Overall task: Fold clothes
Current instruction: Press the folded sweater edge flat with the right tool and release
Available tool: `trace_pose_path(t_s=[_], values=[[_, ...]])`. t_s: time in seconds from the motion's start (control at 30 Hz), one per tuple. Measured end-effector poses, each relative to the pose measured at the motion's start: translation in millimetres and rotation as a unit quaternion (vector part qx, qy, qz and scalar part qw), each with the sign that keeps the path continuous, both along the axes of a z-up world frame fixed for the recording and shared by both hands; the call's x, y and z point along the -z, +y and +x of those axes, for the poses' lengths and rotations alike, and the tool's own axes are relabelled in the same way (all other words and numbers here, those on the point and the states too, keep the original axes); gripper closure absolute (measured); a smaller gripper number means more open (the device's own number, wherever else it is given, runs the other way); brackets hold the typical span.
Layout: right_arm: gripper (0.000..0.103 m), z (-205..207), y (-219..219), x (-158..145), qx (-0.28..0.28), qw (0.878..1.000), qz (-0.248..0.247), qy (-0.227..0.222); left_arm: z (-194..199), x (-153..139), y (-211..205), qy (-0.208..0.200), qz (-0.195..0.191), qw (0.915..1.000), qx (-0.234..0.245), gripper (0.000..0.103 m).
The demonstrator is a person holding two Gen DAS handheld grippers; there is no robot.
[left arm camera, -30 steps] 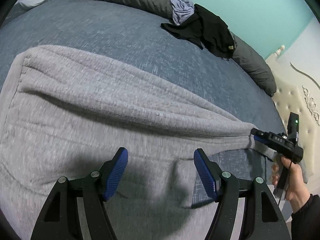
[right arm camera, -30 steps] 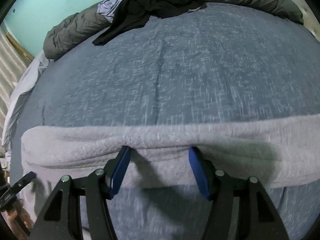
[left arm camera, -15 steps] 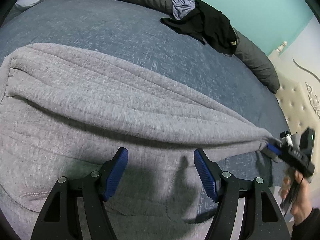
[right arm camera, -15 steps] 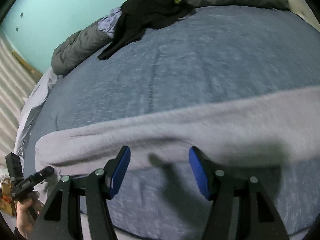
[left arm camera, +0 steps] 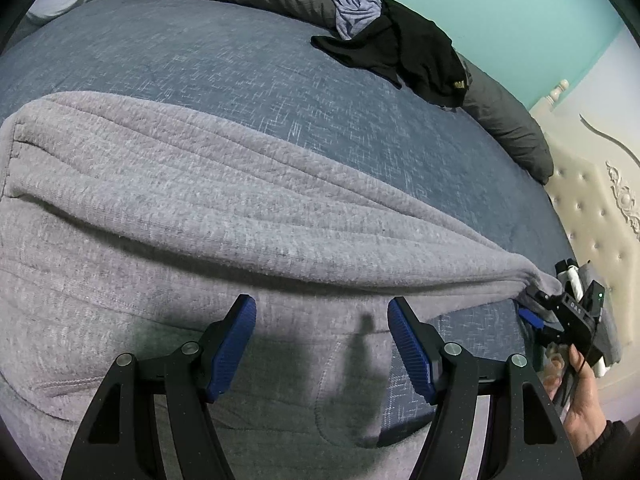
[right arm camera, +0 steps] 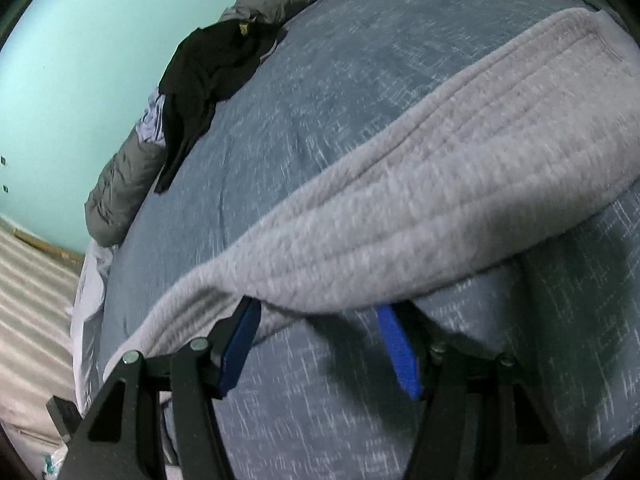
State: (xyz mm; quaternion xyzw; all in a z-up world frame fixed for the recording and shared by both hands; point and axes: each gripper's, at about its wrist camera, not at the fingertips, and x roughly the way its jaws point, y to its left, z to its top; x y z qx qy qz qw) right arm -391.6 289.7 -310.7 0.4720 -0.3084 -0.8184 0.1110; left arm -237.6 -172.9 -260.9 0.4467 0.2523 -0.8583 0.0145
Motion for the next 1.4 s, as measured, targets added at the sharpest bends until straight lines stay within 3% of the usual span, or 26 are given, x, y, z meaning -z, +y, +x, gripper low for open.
trace_pose_path(t_s=[0.03, 0.1, 0.17, 0.4, 0.53, 0.6, 0.77, 0.83, 1.0, 1.13, 1.27, 1.37, 1.4], values=[[0.046, -0.8, 0.0, -1.6, 0.002, 1.000, -0.002, 0.006, 0.3, -0.1, -0.4, 0.000, 0.000, 1.0000, 0.000, 0.031], [0.080, -0.7, -0.1, -6.5, 0.003, 1.000, -0.005, 0.022, 0.8, -0.4, -1.2, 0.001, 0.001, 1.0000, -0.001, 0.031], [0.092, 1.5, 0.5, -12.6, 0.002, 1.000, 0.000, 0.030, 2.2, -0.9, -1.9, 0.002, 0.001, 1.0000, -0.002, 0.031], [0.095, 21.4, 13.3, -47.1, -0.037, 0.999, -0.001, 0.032, 8.3, -6.2, -3.8, 0.008, 0.002, 1.0000, -0.002, 0.031], [0.095, 35.6, 33.9, -60.7, -0.036, 0.998, -0.048, 0.016, 12.6, -12.2, -5.2, 0.013, 0.000, 0.9999, -0.001, 0.031], [0.095, 33.2, 31.0, -50.9, -0.049, 0.998, -0.047, -0.015, 14.1, -14.6, -5.8, 0.016, 0.000, 0.9999, 0.000, 0.031], [0.095, 32.7, 19.3, -19.8, -0.072, 0.995, 0.032, -0.054, 15.7, -12.9, -10.2, 0.013, 0.001, 0.9999, -0.004, 0.031], [0.094, 32.1, 14.6, -20.5, -0.075, 0.995, 0.053, -0.028, 16.3, -11.4, -12.3, 0.011, 0.002, 0.9999, -0.007, 0.031], [0.073, 30.0, 6.1, -38.9, -0.070, 0.992, 0.106, -0.015, 16.0, -11.3, -16.6, 0.012, 0.002, 0.9999, -0.010, 0.031], [0.073, 46.3, 7.1, -78.1, -0.074, 0.983, 0.164, 0.022, 14.2, -11.3, -21.0, 0.014, 0.006, 0.9998, -0.013, 0.031], [0.072, 45.0, 1.2, -115.8, -0.072, 0.979, 0.170, 0.087, 15.9, -10.8, -23.6, 0.013, 0.000, 0.9998, -0.015, 0.031], [0.036, 28.7, -25.7, -127.6, -0.115, 0.973, 0.159, 0.122, 17.3, -12.4, -25.2, 0.013, -0.004, 0.9998, -0.016, 0.031], [0.035, 17.5, -42.6, -121.7, -0.149, 0.970, 0.154, 0.114, 18.3, -13.3, -26.0, 0.014, -0.006, 0.9997, -0.018, 0.031]])
